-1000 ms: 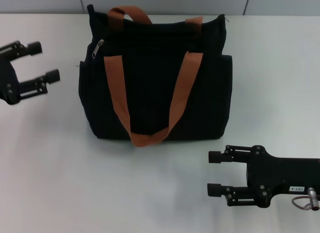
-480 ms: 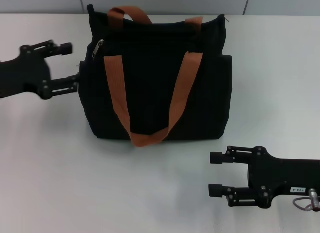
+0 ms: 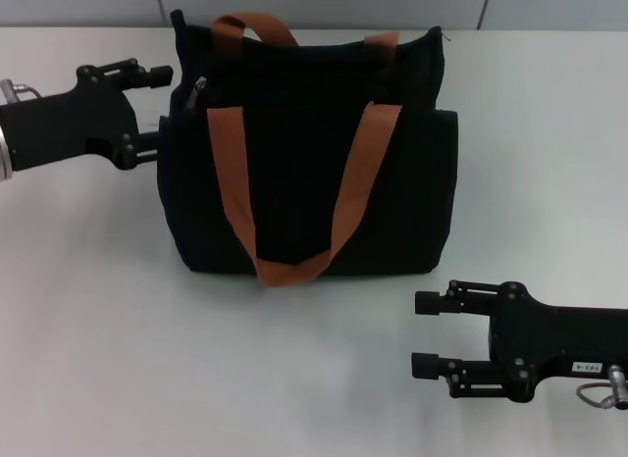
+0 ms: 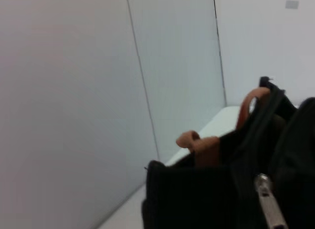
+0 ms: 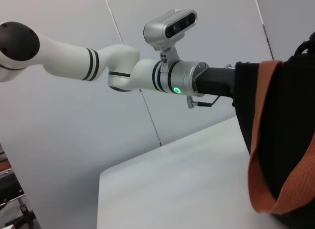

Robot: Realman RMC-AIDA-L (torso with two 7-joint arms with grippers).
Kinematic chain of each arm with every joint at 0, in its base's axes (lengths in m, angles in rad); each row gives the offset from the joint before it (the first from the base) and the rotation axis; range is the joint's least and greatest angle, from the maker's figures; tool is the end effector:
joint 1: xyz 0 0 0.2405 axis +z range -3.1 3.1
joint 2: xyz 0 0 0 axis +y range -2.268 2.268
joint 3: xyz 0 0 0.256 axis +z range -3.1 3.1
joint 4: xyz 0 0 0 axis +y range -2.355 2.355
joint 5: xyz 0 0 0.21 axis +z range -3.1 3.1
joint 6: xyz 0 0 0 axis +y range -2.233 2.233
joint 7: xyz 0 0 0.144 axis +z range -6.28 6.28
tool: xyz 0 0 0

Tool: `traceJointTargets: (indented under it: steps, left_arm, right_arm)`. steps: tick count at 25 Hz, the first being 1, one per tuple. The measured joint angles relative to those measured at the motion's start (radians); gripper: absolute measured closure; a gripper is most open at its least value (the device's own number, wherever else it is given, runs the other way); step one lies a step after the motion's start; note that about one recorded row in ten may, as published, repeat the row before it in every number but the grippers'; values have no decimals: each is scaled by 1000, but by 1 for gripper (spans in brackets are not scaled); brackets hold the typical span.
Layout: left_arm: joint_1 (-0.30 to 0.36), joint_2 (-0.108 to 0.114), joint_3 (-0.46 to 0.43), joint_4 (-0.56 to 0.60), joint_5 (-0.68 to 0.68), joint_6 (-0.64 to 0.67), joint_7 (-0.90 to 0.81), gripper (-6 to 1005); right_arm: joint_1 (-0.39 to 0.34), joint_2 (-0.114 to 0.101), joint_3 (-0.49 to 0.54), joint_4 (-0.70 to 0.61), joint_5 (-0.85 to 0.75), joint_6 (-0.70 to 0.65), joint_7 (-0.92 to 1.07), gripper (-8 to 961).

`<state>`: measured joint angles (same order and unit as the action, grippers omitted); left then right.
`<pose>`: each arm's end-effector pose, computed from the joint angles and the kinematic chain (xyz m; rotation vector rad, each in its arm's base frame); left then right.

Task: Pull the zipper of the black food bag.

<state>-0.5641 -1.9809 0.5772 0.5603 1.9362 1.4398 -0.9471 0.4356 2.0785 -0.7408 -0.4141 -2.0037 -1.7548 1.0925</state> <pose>-0.2846 0.3629 0.0439 -2.5102 -0.1375 -0.5438 0.2775 0.2483 -0.0405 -2.9207 0.5581 0.9445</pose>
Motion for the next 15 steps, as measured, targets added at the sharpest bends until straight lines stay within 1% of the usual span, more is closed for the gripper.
traceJointTargets:
  steps: [1,5,6,7,9,10,11,15]
  left_arm:
    - [5,0,-9,2,-18,1,25,233]
    - [17,0,-13,6,-53,9,40,356]
    - [29,-6,-14,9,-80,15,60,387]
    - [29,-6,-14,9,-80,15,60,417]
    - [38,-16,-14,12,-97,16,82,482]
    - [38,-16,-14,12,-97,16,82,516]
    - [44,-25,-14,17,-101,17,92,550]
    - [52,-36,-11,20,-102,35,93,679]
  right_arm:
    - [0,0,0,0,1,0,0,224]
    - [0,0,8,1,1,0,1,224]
    - [0,0,11,1,1,0,1,224]
    - [0,0,12,2,1,0,1,225]
    - [0,0,16,3,1,0,1,225]
    - [0,0,19,3,1,0,1,225]
    - [-1,0,21,4,1,0,1,225]
    - [-3,2,25,4,3,-2,1,225]
